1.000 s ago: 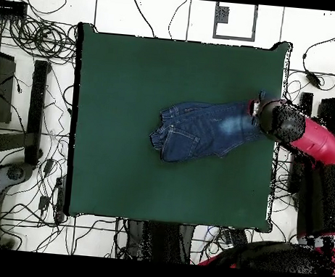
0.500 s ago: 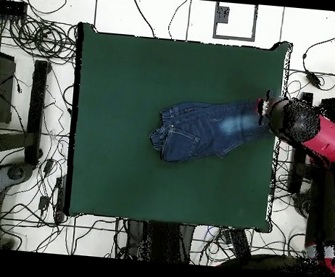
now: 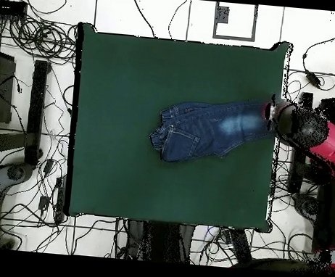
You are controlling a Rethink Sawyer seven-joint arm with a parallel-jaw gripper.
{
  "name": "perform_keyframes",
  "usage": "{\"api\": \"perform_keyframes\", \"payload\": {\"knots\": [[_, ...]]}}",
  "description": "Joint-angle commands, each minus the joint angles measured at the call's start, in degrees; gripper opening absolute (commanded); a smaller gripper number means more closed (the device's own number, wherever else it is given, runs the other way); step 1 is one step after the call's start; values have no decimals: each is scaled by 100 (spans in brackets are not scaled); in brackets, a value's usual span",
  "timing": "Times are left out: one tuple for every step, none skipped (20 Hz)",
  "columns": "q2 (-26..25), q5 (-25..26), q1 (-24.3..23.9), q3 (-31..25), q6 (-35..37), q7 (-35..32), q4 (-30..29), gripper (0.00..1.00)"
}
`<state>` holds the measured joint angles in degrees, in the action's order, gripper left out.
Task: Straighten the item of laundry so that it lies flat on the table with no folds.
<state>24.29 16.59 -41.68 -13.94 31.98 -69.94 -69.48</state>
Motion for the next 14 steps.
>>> {"api": "perform_keyframes", "payload": {"knots": [[-256,65,40,-481,438,171,-551,0],[-258,77,7,-502,439,217,-555,0],[-261,83,-21,-515,452,253,-550,0],[-256,86,-41,-524,466,275,-553,0],[-255,93,-59,-530,487,305,-541,0],[-254,99,-78,-537,508,335,-529,0],[-261,107,-80,-537,503,336,-518,0],[-258,109,-87,-539,496,330,-527,0],[-263,113,-100,-540,488,330,-520,0],[-264,115,-122,-551,491,349,-525,0],[-285,115,-133,-565,502,367,-508,0],[-297,118,-145,-578,493,373,-509,0],[-314,121,-162,-592,475,378,-512,0],[-330,125,-177,-608,444,377,-524,0]]}}
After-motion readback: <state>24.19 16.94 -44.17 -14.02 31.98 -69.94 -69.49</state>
